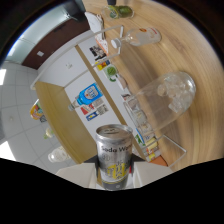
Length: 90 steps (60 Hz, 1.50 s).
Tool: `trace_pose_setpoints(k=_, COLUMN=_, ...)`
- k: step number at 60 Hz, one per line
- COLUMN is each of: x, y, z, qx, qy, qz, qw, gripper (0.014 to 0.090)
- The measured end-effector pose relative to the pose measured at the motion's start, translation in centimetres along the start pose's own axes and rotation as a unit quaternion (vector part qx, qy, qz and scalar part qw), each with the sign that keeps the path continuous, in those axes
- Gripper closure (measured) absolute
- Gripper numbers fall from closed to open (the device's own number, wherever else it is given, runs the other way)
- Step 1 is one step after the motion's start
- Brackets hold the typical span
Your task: Make me a cup of Mojito.
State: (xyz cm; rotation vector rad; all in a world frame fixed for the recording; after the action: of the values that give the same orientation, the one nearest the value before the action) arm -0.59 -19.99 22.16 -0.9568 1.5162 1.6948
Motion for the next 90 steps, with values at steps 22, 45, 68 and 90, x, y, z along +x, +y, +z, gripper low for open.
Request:
trace_pose_setpoints(k=22, x=-2.5, y=1.3, z=-0.4, qx=0.014, qy=0.056, qz=-0.373, qw=0.926, gripper=0.0548)
trace_pose_setpoints(k=45, x=1.9, y=4.3, z=0.4, qx=-0.022, qy=0.102, qz=-0.790, qw=0.605, gripper=0.0550)
trace_pose_setpoints(k=68, x=13.3, y=0.2, z=1.3, qx=-0.069, qy=0.174, qz=-0.839, qw=0.511, gripper=0.0551)
trace_pose_setpoints(k=90, x=16.2, y=-0.6, z=1.1, qx=-0.073, qy=0.183, qz=-0.839, qw=0.507, gripper=0.0543)
